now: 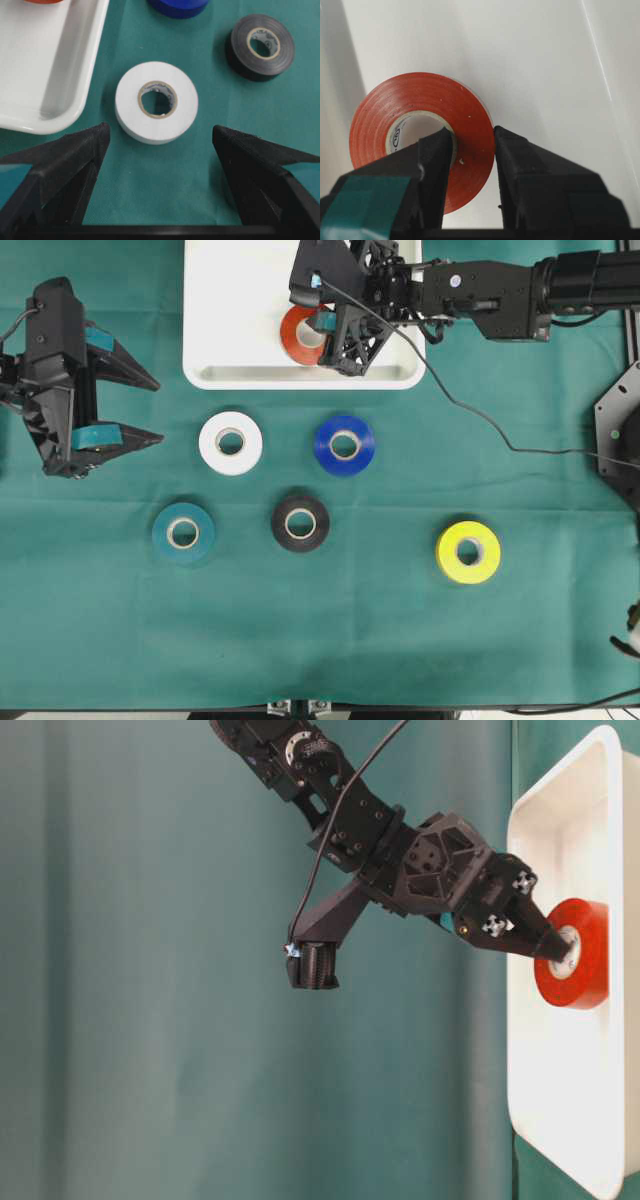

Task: Put the tape alternately from left to right into the white case.
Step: 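Carry the red-orange roll into the white tray and release it, then withdraw the right gripper and hover it over the blue roll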

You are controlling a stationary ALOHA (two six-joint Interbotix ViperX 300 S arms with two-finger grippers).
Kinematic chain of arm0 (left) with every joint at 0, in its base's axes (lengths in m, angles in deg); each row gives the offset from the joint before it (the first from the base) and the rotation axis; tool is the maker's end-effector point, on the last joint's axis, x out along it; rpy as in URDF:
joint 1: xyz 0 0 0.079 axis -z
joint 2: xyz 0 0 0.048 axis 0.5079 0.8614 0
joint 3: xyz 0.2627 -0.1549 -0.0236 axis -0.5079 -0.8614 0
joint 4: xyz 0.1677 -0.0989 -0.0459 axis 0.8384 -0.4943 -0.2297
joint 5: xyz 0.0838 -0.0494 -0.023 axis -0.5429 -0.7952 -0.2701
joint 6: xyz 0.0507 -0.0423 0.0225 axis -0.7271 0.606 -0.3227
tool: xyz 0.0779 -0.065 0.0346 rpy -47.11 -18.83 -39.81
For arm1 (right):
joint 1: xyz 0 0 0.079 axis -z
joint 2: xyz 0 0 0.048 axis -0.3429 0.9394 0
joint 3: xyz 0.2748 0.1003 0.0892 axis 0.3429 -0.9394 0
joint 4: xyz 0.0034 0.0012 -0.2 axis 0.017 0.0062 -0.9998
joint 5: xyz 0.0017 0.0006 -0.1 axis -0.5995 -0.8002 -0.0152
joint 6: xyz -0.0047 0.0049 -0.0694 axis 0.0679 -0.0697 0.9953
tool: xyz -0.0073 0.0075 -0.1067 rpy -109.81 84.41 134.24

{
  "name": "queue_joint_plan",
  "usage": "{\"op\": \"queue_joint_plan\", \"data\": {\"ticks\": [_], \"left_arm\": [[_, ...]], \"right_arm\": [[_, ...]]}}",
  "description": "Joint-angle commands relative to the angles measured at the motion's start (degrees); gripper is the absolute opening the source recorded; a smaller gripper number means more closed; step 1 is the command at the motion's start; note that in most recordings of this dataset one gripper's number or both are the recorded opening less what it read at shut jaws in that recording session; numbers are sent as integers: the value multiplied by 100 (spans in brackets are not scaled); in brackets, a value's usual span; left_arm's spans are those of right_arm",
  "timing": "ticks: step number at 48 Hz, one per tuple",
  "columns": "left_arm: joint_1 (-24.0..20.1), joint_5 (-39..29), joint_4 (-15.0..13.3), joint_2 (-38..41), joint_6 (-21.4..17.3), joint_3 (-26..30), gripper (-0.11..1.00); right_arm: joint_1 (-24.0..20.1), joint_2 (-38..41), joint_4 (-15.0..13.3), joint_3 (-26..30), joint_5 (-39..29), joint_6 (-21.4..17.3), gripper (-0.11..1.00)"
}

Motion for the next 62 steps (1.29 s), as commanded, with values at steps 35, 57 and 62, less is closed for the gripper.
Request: {"op": "queue_joint_plan", "data": {"ticks": [35,57,62], "left_arm": [[-9,53,0,-35,0,62,64],[-9,53,-9,-35,0,62,64],[-9,53,0,-35,18,53,64]], "right_arm": [[0,-97,0,114,272,-26,65],[-26,-343,0,35,246,-18,71],[-79,-527,0,-70,272,-18,71]]}}
